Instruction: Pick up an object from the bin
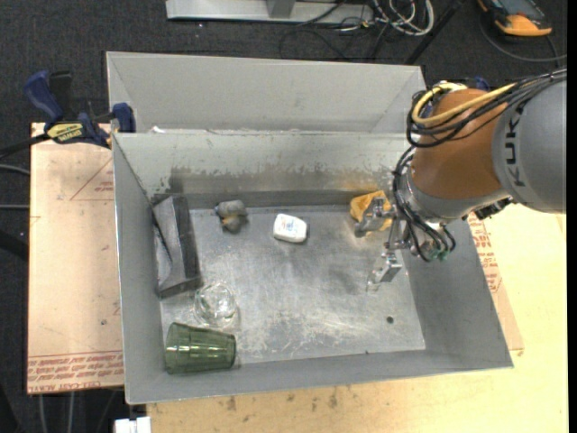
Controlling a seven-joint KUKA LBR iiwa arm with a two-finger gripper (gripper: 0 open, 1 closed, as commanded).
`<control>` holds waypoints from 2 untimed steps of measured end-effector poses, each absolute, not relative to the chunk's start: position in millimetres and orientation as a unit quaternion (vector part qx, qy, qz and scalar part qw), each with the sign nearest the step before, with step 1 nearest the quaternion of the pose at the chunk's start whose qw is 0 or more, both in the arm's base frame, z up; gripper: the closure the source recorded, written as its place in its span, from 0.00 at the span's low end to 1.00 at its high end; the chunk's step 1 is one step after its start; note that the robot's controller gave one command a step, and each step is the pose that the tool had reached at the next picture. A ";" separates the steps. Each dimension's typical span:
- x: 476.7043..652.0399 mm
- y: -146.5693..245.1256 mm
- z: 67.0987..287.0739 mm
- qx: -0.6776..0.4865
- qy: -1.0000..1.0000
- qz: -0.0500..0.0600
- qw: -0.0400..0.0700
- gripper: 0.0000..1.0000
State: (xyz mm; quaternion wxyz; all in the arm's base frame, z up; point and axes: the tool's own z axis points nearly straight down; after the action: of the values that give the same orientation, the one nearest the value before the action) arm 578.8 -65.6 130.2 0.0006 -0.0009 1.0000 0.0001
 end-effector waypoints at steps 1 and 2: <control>578.8 -65.6 130.2 -0.001 1.000 0.000 0.001 0.00; 601.1 -79.0 123.8 -0.035 0.999 0.001 0.001 0.00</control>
Offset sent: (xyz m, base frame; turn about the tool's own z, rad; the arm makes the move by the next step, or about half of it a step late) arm 0.0701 -0.0530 -0.0274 -0.2041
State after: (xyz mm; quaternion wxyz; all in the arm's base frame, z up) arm 601.1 -79.0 123.8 0.0012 -0.0350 0.9994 0.0011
